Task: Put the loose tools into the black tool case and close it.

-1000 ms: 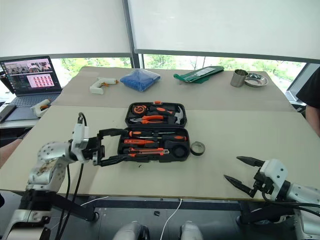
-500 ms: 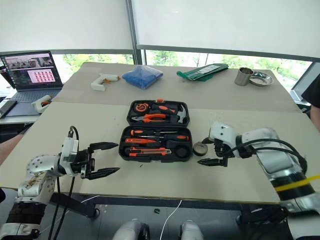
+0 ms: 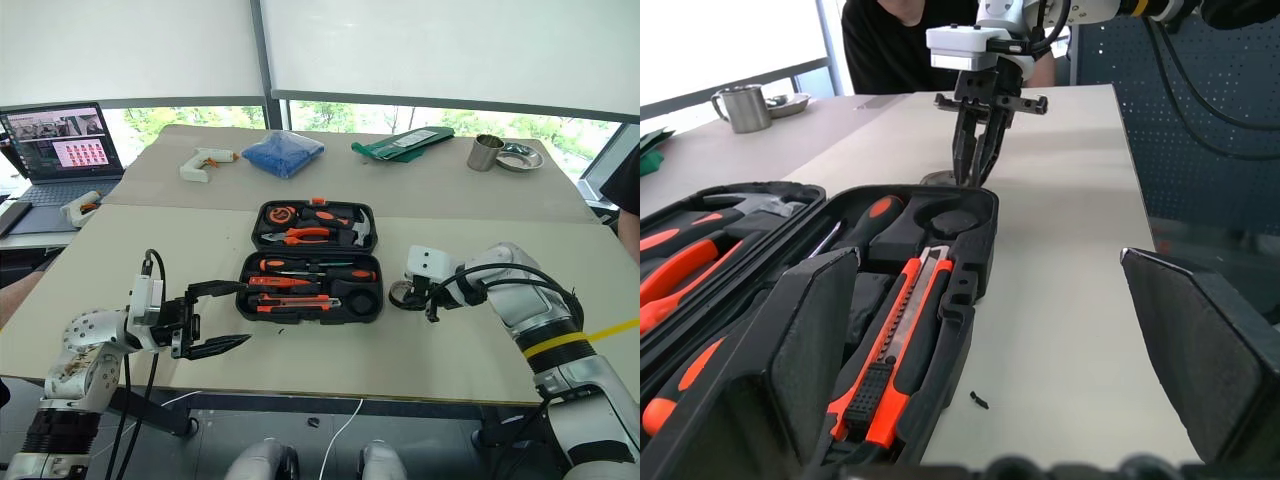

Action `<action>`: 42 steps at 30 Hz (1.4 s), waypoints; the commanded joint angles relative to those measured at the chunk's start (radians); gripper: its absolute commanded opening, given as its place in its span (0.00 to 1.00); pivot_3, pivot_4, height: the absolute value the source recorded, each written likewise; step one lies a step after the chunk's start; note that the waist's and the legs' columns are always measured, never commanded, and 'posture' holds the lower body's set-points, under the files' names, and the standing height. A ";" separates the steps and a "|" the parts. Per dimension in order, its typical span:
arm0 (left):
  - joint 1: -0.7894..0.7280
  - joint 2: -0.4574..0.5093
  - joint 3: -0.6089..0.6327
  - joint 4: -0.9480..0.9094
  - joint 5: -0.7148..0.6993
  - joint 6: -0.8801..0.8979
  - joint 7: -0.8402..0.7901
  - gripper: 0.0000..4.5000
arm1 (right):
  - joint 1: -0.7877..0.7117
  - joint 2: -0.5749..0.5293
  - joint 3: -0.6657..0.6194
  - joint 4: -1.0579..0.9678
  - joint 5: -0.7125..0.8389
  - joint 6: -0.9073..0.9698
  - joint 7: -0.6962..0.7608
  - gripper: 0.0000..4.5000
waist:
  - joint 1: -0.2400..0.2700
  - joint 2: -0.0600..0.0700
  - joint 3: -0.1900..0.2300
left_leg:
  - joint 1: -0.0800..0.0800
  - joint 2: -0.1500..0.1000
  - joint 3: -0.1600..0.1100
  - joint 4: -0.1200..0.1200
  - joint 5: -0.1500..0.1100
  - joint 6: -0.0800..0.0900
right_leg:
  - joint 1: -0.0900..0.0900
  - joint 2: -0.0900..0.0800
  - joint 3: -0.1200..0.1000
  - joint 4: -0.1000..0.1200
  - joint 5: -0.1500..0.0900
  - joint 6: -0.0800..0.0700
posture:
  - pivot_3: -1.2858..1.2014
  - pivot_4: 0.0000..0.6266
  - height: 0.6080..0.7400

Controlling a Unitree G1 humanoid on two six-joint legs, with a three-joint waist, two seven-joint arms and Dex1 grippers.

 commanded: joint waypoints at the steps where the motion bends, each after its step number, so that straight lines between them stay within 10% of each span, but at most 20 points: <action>1: -0.002 -0.007 -0.002 -0.031 -0.025 0.002 0.006 1.00 | -0.036 -0.015 -0.057 -0.044 0.041 0.016 0.042 0.01 | 0.000 0.000 0.000 | 0.000 0.000 0.000 0.000 0.000 0.000 | 0.000 0.000 0.000 0.000 0.000 0.000 | 0.52 0.24 0.99; 10: 0.014 -0.020 -0.004 -0.035 -0.016 -0.009 0.022 1.00 | -0.091 0.050 -0.082 -0.298 0.232 0.298 0.109 0.01 | -0.009 0.000 0.000 | 0.001 0.001 -0.001 0.000 0.000 0.000 | 0.000 0.001 0.000 0.001 0.000 -0.001 | 0.52 0.24 0.99; 25: 0.035 -0.007 0.014 0.010 0.012 -0.053 0.048 1.00 | -0.053 0.101 0.057 -0.251 0.114 0.322 0.005 0.01 | -0.007 0.000 0.000 | 0.001 0.001 0.000 0.000 0.000 0.000 | 0.000 0.000 -0.001 0.001 0.000 -0.001 | 0.52 0.24 0.99; 38: 0.046 0.029 0.111 -0.006 -0.033 0.061 0.214 1.00 | -0.124 0.068 -0.137 -0.265 0.300 0.417 0.072 0.97 | -0.007 0.000 0.001 | 0.001 0.001 -0.001 0.000 0.000 0.000 | 0.000 0.000 -0.001 0.001 0.001 -0.001 | 0.52 0.24 0.99; 42: -0.042 0.046 0.156 0.082 0.049 0.108 0.402 0.84 | -0.124 0.072 -0.244 -0.080 0.267 0.318 -0.072 0.98 | -0.002 -0.001 0.001 | 0.001 0.001 -0.001 0.000 0.000 0.000 | 0.001 0.000 -0.001 0.000 0.001 -0.001 | 0.52 0.24 0.99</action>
